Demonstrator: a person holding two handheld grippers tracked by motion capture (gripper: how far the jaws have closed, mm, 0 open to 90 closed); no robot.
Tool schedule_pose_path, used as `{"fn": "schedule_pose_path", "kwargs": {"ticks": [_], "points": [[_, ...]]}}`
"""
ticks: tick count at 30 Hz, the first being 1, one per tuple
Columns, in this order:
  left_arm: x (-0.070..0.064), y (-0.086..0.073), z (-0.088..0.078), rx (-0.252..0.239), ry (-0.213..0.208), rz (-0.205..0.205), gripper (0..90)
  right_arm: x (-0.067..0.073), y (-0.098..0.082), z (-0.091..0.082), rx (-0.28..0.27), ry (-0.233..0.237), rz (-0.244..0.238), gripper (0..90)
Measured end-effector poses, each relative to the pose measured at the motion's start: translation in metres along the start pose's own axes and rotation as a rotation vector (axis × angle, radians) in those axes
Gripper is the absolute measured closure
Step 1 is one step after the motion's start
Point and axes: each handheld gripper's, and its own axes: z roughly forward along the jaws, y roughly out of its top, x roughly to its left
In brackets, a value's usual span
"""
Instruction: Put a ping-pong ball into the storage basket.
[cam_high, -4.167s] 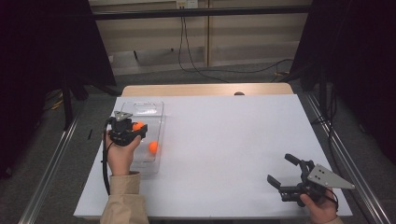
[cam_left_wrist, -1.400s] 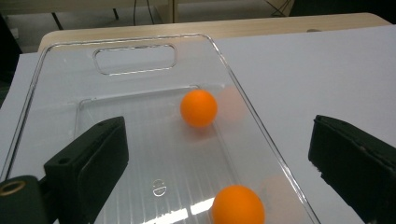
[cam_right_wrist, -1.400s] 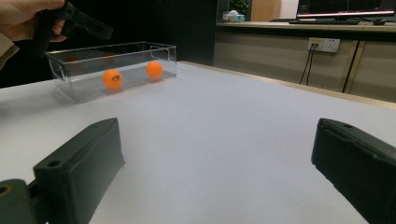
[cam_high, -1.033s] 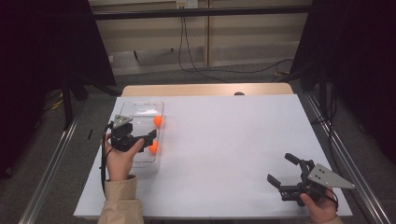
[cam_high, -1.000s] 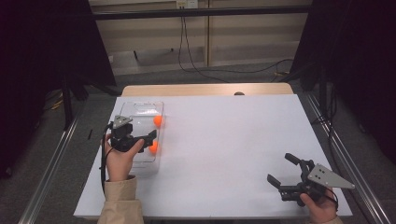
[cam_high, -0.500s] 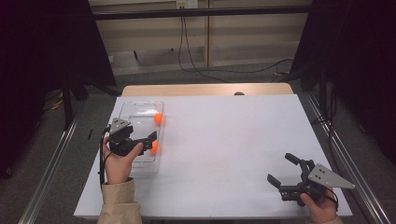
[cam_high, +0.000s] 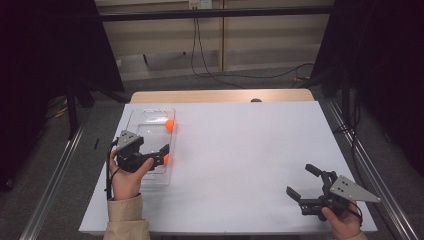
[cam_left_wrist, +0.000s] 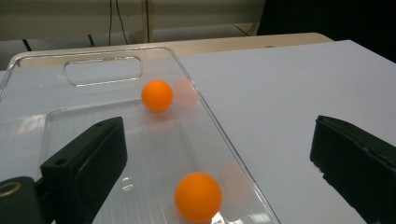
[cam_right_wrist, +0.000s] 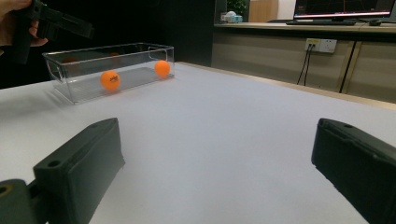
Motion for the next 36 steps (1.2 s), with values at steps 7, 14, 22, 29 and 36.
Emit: {"fn": "schedule_pose_path", "kwargs": {"ticks": [7, 14, 22, 29, 36], "points": [[-0.003, -0.005, -0.001, 0.001, -0.034, 0.008, 4.0, 0.000, 0.000, 0.000, 0.000, 0.000, -0.001, 1.4], [-0.001, -0.010, -0.004, -0.012, -0.061, -0.001, 4.0, 0.000, 0.000, -0.001, -0.001, -0.001, -0.002, 1.4], [-0.003, -0.016, -0.008, -0.023, -0.064, 0.007, 3.9, 0.000, 0.000, 0.000, -0.001, 0.001, -0.003, 1.4], [-0.005, -0.019, -0.009, -0.024, -0.072, 0.026, 3.9, 0.000, 0.000, -0.001, 0.000, -0.002, -0.001, 1.4], [-0.006, -0.022, -0.009, -0.034, -0.090, 0.024, 3.7, 0.000, 0.000, -0.001, 0.000, -0.001, -0.003, 1.4]]}}
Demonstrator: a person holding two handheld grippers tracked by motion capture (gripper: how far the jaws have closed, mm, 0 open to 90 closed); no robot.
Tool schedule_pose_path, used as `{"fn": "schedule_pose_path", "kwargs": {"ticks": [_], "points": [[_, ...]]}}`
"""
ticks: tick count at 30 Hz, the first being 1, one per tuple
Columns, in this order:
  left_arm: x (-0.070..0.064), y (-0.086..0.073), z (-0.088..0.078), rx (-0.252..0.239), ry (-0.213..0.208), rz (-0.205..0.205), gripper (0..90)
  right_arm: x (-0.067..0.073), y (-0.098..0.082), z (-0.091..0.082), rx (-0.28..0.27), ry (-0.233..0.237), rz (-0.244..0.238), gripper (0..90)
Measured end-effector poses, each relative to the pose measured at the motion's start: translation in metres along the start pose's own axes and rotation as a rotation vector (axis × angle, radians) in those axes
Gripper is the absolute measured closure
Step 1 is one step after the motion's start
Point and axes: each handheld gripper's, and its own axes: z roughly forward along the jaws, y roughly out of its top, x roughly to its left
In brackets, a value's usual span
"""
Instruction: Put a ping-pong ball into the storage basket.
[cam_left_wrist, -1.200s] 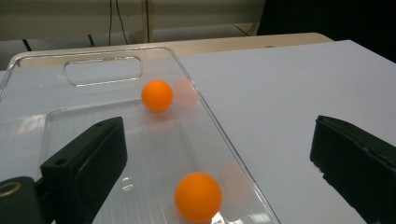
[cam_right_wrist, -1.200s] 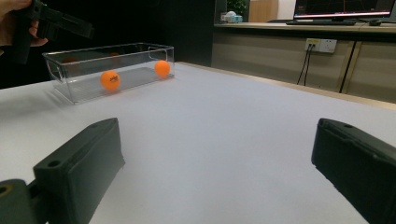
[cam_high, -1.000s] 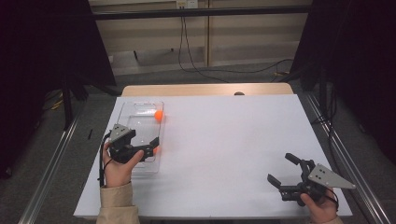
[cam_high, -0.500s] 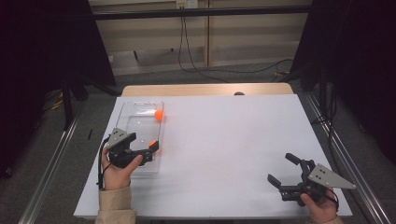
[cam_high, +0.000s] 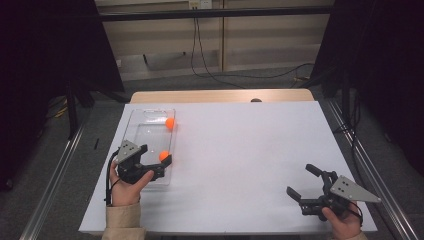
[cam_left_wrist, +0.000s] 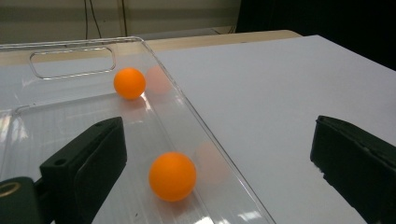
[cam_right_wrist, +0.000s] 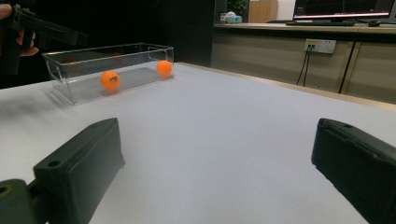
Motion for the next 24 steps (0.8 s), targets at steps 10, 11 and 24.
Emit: {"fn": "schedule_pose_path", "kwargs": {"ticks": [10, 11, 24], "points": [[0.002, -0.005, -0.005, -0.021, -0.010, 0.003, 3.5, 0.000, 0.000, 0.000, 0.000, 0.000, 0.000, 1.4], [0.002, -0.006, -0.006, -0.022, -0.007, 0.001, 3.5, 0.000, 0.000, 0.000, 0.000, 0.000, 0.000, 1.4], [0.003, -0.012, -0.012, -0.036, -0.011, 0.022, 3.3, 0.000, 0.000, 0.000, -0.001, 0.000, 0.000, 1.4]]}}
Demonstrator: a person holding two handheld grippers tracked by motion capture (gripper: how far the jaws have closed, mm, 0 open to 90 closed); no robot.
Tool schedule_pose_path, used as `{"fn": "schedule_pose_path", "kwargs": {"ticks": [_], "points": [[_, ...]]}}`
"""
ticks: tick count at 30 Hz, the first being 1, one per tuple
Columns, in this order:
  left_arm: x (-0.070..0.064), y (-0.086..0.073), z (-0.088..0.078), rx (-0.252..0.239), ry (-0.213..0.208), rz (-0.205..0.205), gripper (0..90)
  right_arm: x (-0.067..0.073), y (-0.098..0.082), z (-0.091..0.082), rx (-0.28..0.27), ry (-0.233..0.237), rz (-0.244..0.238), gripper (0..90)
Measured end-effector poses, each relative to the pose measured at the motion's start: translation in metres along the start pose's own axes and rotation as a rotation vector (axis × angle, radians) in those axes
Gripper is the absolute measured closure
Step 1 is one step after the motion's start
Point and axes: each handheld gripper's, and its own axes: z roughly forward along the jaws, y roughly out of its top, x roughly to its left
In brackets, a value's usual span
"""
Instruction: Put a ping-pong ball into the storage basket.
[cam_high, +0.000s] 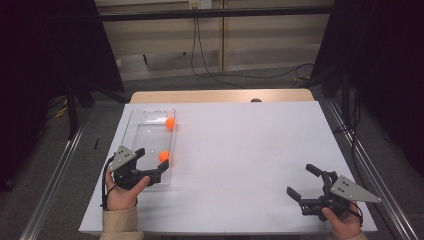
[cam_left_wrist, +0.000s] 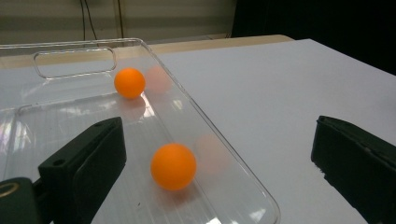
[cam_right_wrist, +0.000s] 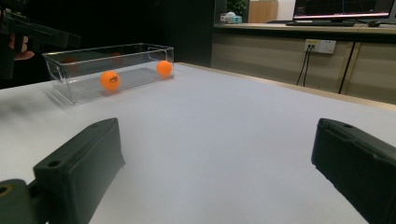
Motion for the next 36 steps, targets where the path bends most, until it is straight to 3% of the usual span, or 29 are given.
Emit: {"fn": "schedule_pose_path", "kwargs": {"ticks": [36], "points": [[0.000, -0.013, -0.006, -0.015, 0.005, -0.006, 3.2, 0.001, 0.000, 0.002, 0.004, 0.007, -0.001, 1.4]]}}
